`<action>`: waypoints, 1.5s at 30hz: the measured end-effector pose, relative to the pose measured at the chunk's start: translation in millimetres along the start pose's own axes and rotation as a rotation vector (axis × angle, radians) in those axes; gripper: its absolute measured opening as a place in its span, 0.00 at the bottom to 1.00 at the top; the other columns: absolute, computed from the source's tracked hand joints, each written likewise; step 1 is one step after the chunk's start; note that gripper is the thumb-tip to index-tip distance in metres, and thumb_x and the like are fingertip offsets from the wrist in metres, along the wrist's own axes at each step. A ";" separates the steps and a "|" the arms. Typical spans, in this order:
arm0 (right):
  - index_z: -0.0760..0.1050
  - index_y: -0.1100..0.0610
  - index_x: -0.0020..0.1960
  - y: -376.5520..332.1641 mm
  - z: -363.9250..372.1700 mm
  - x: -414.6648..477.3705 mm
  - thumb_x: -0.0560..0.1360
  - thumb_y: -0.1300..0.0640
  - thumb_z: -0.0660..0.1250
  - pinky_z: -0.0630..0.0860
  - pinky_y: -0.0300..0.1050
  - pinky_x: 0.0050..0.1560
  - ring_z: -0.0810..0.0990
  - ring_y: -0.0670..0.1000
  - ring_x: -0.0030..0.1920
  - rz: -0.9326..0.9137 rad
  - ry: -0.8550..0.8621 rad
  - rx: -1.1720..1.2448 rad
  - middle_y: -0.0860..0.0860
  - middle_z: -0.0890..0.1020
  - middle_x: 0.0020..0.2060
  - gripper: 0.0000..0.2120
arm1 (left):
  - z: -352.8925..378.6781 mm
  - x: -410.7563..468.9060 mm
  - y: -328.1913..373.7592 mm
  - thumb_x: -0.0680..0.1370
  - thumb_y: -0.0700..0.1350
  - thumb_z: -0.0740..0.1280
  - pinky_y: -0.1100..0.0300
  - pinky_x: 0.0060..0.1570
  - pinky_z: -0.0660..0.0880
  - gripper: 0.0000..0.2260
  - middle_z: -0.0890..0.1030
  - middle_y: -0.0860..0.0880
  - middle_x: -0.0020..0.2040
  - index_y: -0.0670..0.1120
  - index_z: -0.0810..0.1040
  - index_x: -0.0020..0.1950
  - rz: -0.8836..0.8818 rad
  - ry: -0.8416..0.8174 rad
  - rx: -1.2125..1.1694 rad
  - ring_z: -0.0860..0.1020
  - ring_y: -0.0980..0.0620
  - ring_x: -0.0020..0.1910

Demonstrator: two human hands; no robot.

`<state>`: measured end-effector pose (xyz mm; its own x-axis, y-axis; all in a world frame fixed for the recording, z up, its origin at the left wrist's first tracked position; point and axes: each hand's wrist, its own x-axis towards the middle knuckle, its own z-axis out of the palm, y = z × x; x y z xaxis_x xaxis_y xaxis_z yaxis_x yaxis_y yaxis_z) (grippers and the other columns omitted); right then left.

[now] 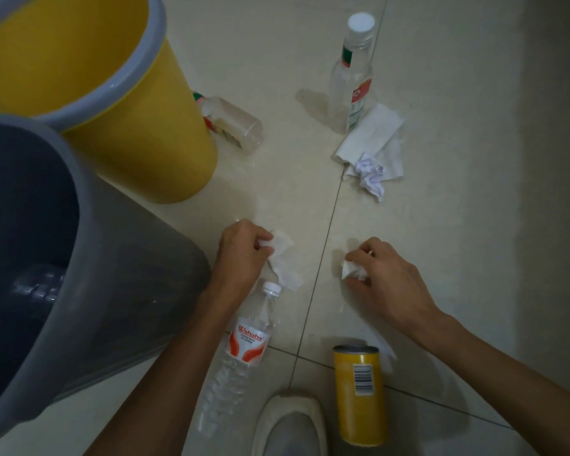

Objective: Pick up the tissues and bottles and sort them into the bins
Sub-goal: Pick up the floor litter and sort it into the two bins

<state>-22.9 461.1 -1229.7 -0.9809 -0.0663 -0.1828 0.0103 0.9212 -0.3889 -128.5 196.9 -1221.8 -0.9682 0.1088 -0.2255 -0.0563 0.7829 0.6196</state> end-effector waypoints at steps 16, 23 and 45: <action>0.80 0.51 0.64 -16.7 -50.0 -1.6 0.76 0.50 0.76 0.81 0.53 0.39 0.77 0.49 0.52 -0.089 0.255 0.162 0.46 0.76 0.55 0.17 | -36.2 -10.2 37.9 0.77 0.42 0.78 0.53 0.47 0.84 0.05 0.85 0.52 0.41 0.45 0.87 0.51 0.135 0.029 0.030 0.83 0.58 0.39; 0.81 0.49 0.63 -62.1 -139.4 26.1 0.75 0.49 0.77 0.82 0.54 0.43 0.78 0.49 0.51 -0.192 0.372 0.238 0.46 0.77 0.55 0.18 | -117.7 -43.1 108.5 0.76 0.42 0.78 0.53 0.43 0.82 0.03 0.83 0.57 0.36 0.49 0.87 0.48 0.224 0.172 -0.062 0.83 0.58 0.35; 0.81 0.49 0.66 -332.8 -227.2 224.5 0.75 0.46 0.74 0.77 0.50 0.58 0.79 0.53 0.61 -0.391 0.306 0.203 0.50 0.80 0.62 0.20 | -383.3 39.3 87.1 0.76 0.44 0.78 0.59 0.43 0.85 0.02 0.85 0.51 0.37 0.49 0.88 0.48 0.031 0.456 0.190 0.84 0.56 0.33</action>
<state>-290.6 226.8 -936.2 -0.9306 -0.2470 0.2702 -0.3595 0.7553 -0.5480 -265.0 34.6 -888.6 -0.9793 -0.1120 0.1687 -0.0216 0.8861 0.4629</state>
